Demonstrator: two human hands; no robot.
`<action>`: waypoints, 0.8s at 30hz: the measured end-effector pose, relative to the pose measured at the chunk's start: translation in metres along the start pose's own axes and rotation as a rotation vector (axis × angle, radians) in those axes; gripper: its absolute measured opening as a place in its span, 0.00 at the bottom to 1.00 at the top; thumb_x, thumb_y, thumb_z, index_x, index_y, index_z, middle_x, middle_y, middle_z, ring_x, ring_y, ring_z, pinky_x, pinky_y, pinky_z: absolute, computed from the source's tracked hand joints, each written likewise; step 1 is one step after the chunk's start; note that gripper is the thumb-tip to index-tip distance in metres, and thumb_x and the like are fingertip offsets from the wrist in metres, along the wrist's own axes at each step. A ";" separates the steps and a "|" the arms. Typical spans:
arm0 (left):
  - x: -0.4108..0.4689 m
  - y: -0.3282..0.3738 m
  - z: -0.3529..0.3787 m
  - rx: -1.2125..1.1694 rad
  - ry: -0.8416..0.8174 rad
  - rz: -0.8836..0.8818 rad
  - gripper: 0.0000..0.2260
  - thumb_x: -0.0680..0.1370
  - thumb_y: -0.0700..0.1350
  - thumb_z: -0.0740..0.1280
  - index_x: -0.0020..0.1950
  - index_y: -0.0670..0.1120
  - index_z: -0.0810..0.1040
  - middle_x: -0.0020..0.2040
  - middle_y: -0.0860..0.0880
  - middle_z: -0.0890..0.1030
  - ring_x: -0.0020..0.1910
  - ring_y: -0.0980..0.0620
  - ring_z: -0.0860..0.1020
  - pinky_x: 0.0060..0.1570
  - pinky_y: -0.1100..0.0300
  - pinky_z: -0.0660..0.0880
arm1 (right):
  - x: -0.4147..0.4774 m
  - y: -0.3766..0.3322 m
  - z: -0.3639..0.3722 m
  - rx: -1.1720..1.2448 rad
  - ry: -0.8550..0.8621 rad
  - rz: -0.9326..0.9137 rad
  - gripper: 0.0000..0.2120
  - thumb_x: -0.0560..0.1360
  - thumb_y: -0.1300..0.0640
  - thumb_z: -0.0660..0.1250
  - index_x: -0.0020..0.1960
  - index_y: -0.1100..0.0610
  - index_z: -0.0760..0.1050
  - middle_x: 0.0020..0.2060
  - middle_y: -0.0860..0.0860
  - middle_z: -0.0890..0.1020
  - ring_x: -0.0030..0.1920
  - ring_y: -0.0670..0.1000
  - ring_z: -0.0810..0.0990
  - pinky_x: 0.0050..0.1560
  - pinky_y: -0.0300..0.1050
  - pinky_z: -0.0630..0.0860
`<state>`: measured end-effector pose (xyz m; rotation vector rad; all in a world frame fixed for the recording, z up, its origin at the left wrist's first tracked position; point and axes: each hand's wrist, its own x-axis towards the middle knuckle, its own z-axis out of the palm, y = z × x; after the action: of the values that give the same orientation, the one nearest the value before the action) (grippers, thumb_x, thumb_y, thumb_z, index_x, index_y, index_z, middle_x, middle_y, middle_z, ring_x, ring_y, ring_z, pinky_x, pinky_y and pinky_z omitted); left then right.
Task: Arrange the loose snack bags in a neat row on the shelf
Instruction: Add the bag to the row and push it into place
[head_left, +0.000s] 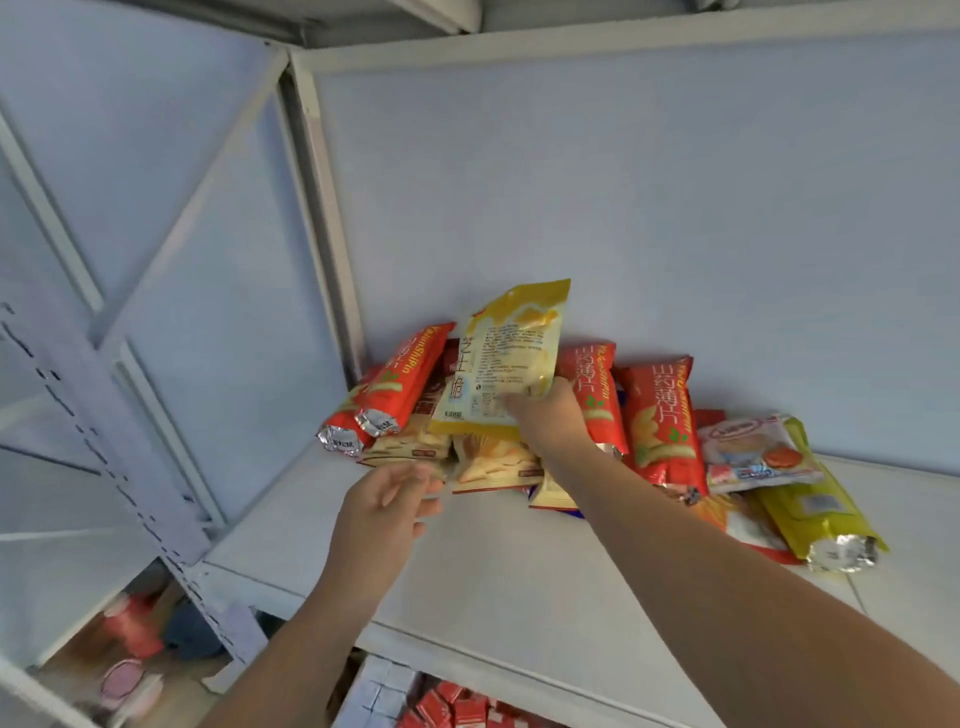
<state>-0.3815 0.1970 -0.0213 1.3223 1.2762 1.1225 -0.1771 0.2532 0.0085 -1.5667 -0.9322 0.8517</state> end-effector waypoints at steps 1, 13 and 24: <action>0.004 0.000 -0.004 0.010 -0.008 0.006 0.05 0.82 0.47 0.66 0.52 0.49 0.82 0.44 0.55 0.88 0.44 0.53 0.86 0.49 0.53 0.80 | 0.003 0.001 0.007 -0.074 0.016 0.009 0.28 0.76 0.55 0.75 0.70 0.59 0.67 0.61 0.52 0.81 0.57 0.54 0.83 0.51 0.48 0.83; 0.027 0.009 0.015 0.227 -0.191 0.184 0.05 0.79 0.47 0.70 0.53 0.53 0.83 0.51 0.59 0.85 0.54 0.61 0.81 0.60 0.60 0.76 | -0.029 0.000 -0.014 -0.677 0.037 -0.332 0.29 0.77 0.47 0.70 0.75 0.53 0.68 0.71 0.51 0.73 0.73 0.55 0.70 0.71 0.53 0.72; -0.035 0.072 0.179 0.336 -0.503 0.538 0.09 0.79 0.47 0.70 0.59 0.53 0.81 0.52 0.61 0.82 0.52 0.68 0.79 0.52 0.70 0.75 | -0.113 0.009 -0.224 -0.752 0.354 -0.185 0.29 0.78 0.47 0.68 0.78 0.51 0.66 0.75 0.48 0.70 0.73 0.52 0.72 0.69 0.49 0.71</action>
<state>-0.1961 0.1559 0.0274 2.1267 0.7677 0.8485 -0.0259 0.0560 0.0438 -2.1283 -1.1775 0.0565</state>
